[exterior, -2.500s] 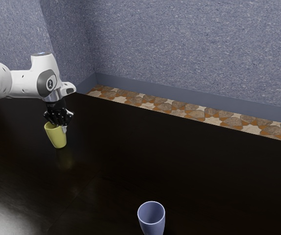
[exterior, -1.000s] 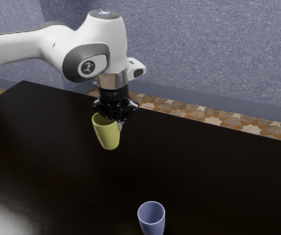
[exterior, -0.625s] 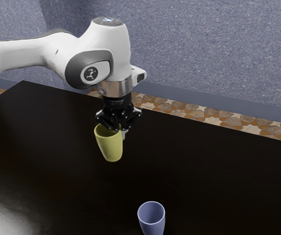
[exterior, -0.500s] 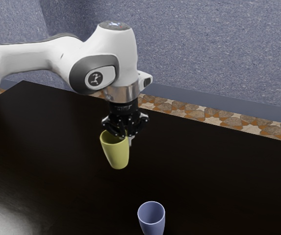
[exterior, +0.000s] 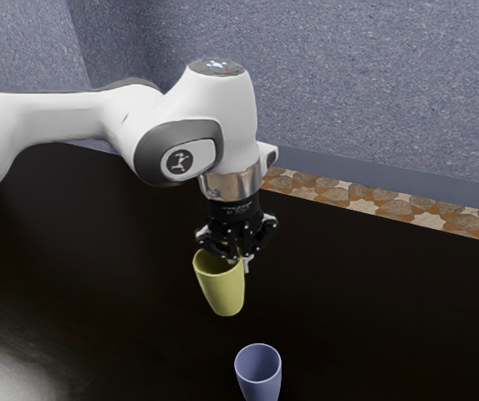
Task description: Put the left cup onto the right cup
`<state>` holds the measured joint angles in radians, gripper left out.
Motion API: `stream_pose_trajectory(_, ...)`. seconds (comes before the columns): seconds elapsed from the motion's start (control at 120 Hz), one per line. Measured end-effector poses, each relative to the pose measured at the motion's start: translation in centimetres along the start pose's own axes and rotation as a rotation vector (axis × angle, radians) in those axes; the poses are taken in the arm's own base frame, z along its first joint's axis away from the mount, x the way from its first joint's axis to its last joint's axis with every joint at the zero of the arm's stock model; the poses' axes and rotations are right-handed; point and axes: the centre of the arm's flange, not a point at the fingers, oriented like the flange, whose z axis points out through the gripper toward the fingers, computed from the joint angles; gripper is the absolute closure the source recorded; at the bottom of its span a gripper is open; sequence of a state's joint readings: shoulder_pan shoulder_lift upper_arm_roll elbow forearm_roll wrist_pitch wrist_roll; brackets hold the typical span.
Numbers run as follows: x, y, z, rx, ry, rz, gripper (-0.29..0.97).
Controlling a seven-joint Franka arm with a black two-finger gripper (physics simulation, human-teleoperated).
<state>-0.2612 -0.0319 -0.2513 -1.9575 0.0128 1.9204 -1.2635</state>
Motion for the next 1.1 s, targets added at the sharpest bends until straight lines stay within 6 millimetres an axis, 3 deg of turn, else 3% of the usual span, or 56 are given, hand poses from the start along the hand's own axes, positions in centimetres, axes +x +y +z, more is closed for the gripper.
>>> stream_pose_trajectory(0.642,-5.1,1.1,2.6,-0.023,-0.049,-0.110,0.78)
stream_pose_trajectory(1.1,-5.2,1.3,3.9,-0.020,-0.055,-0.181,0.78)
